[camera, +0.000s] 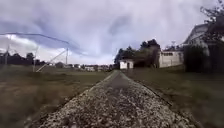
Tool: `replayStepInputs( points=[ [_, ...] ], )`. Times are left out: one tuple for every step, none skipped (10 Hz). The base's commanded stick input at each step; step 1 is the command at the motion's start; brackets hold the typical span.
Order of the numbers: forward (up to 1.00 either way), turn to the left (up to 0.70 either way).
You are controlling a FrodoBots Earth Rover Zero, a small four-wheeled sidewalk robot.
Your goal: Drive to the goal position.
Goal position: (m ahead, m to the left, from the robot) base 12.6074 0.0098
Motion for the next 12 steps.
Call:
replayStepInputs(
  points=[
    [1.0,0.0],
    [1.0,0.0],
    [1.0,0.0],
    [1.0,0.0],
    [1.0,0.0],
    [1.0,0.0],
    [1.0,0.0],
    [1.0,0.0],
    [1.0,0.0],
    [1.0,0.0],
    [1.0,0.0],
    [1.0,0.0]
  ],
)
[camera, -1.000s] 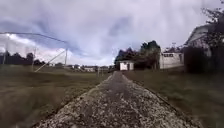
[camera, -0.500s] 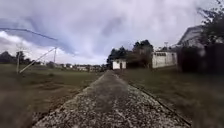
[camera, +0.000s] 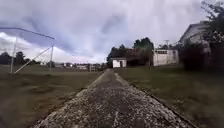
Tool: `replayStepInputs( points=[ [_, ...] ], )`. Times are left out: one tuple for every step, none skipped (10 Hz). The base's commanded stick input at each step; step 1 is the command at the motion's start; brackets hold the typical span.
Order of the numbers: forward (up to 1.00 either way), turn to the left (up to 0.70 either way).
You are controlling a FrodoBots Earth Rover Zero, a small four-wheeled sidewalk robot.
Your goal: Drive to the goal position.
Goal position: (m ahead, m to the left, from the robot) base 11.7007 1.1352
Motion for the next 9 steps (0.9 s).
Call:
replayStepInputs(
  points=[
    [1.0,0.0],
    [1.0,0.0],
    [1.0,0.0],
    [1.0,0.0],
    [1.0,0.0],
    [1.0,0.0],
    [1.0,0.0],
    [1.0,0.0],
    [1.0,0.0]
  ],
)
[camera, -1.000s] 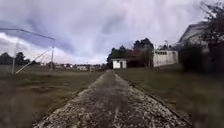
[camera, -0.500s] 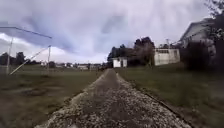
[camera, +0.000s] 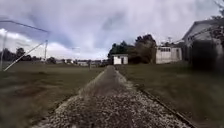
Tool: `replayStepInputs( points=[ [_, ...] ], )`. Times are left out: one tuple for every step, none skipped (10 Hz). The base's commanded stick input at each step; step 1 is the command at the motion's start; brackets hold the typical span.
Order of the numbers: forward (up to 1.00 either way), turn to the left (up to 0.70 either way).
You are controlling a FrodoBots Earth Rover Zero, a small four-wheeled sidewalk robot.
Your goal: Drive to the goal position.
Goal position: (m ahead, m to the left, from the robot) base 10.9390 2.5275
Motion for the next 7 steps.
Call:
replayStepInputs(
  points=[
    [1.0,0.0],
    [1.0,0.0],
    [1.0,0.0],
    [1.0,0.0],
    [1.0,0.0],
    [1.0,0.0],
    [1.0,0.0]
  ],
)
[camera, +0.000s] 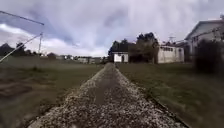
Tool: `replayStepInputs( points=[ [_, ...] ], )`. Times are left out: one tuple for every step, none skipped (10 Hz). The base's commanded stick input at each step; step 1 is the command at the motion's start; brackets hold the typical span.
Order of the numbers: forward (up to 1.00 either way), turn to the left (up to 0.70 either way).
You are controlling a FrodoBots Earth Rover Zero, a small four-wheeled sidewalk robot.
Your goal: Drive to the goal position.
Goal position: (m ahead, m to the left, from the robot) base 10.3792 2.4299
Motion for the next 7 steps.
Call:
replayStepInputs(
  points=[
    [1.0,0.0],
    [1.0,0.0],
    [1.0,0.0],
    [1.0,0.0],
    [1.0,0.0],
    [1.0,0.0],
    [1.0,0.0]
  ],
)
